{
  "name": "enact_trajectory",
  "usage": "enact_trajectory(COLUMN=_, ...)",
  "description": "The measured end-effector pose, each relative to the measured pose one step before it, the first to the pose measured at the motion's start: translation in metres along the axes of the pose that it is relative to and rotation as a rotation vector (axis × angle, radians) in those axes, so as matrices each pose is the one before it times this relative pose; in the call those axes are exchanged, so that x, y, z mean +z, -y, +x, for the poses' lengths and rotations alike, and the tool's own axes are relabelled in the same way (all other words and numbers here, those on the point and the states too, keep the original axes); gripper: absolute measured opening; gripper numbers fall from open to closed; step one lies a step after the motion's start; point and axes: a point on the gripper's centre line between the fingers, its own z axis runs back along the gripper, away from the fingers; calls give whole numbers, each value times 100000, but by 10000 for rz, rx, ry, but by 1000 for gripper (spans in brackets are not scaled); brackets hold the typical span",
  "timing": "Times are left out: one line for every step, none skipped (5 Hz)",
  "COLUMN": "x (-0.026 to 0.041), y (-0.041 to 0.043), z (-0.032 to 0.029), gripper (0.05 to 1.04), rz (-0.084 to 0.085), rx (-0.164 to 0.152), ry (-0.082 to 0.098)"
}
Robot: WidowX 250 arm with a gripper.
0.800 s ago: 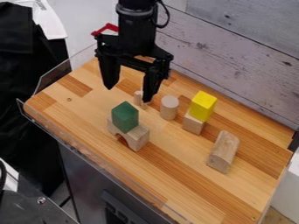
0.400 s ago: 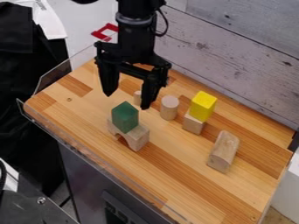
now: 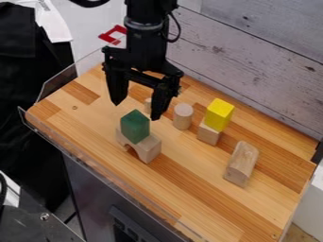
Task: Take the green cube off of the arch and put it on the cylinder
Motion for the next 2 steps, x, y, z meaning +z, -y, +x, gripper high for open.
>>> enact_trajectory(x=-454, y=-109, z=129, gripper=999, rz=40, rx=-158, ry=108)
enact_trajectory(x=-1051, y=-380, z=-206, gripper=999, rz=86, rx=-83, ry=-123)
